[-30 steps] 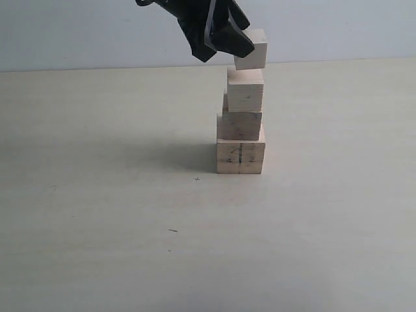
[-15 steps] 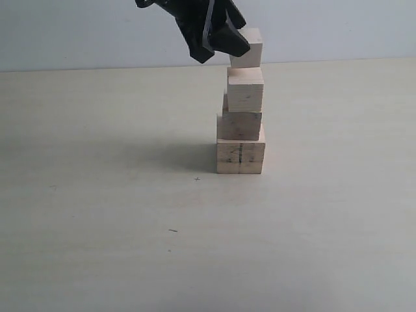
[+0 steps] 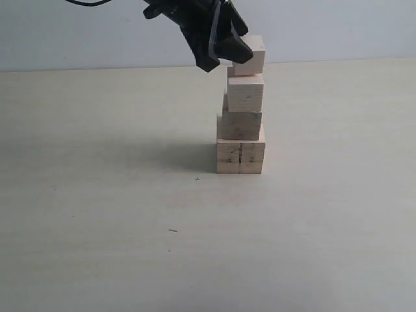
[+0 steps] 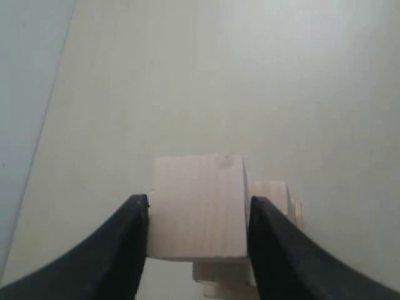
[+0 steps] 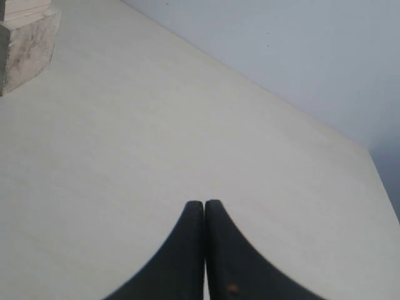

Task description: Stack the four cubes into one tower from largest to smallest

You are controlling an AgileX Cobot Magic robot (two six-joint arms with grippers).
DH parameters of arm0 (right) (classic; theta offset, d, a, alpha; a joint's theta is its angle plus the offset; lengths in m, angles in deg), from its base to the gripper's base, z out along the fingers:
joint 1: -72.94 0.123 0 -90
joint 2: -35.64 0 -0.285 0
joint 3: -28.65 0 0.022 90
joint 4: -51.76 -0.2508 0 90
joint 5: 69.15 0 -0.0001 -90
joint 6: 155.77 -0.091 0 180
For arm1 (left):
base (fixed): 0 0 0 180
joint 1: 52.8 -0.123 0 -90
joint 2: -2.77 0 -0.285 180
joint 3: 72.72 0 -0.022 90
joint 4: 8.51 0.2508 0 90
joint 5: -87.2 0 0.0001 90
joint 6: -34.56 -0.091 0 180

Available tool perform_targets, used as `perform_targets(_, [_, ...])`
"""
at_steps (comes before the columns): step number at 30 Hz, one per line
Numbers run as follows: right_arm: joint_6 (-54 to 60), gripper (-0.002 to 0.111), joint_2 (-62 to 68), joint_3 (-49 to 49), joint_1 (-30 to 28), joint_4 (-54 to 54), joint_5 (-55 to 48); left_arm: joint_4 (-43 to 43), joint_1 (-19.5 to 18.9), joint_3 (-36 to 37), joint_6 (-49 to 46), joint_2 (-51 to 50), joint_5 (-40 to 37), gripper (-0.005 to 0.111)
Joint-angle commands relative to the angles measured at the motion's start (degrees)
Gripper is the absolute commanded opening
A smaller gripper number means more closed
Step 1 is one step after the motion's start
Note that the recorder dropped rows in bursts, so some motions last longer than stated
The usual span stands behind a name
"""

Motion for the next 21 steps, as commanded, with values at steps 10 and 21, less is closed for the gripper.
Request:
perform_targets(10, [0.07, 0.000, -0.24, 0.27, 0.09, -0.22, 0.12, -1.97, 0.15, 0.12, 0.01, 0.74, -1.36, 0.000])
perform_targets(21, [0.07, 0.000, -0.24, 0.27, 0.09, -0.22, 0.12, 0.15, 0.15, 0.12, -0.21, 0.74, -2.68, 0.000])
